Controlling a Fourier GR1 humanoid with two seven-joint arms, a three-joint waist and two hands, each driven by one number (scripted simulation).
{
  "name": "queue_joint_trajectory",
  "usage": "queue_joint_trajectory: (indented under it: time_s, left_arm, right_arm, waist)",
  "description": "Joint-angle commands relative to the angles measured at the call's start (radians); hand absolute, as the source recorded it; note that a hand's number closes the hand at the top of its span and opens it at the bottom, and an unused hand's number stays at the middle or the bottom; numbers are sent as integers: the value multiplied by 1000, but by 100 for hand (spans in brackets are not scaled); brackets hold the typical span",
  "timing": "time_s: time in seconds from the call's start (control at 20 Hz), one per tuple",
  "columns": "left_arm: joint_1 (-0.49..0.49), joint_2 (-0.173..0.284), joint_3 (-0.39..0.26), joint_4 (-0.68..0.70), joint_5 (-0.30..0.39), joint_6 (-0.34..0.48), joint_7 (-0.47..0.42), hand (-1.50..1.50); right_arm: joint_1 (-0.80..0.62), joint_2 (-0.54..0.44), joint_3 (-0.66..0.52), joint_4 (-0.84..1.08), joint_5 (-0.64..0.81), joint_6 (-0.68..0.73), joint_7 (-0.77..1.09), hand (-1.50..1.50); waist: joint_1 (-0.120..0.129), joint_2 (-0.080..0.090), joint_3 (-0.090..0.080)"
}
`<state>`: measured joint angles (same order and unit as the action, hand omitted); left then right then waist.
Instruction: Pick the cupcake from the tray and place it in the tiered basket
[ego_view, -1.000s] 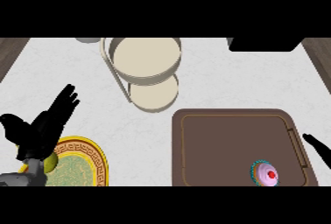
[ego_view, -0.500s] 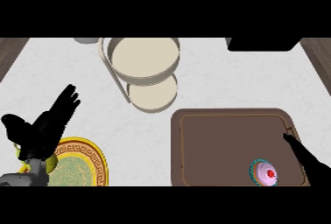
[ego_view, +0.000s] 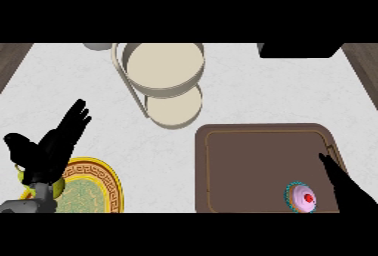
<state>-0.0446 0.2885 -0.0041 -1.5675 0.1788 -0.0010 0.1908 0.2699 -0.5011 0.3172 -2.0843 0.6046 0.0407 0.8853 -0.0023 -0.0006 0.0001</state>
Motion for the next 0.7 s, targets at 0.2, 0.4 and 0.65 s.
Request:
queue_joint_trajectory:
  time_s: [0.2, 0.4, 0.65]
  left_arm:
    - [-40, -42, 26, -16, -30, 5, 56, 0]
    - [-15, -14, 51, 23, -18, -47, -12, 0]
    - [-43, 3, 74, -59, 1, -52, 99, 0]
  right_arm:
    - [-27, 57, -74, 74, 18, 75, -52, -150]
    - [-9, 73, -41, 128, -63, 132, -91, 150]
    - [-84, 92, 22, 155, 59, 175, -78, 150]
  waist:
    - [1, 0, 0]
    - [2, 1, 0]
    - [5, 0, 0]
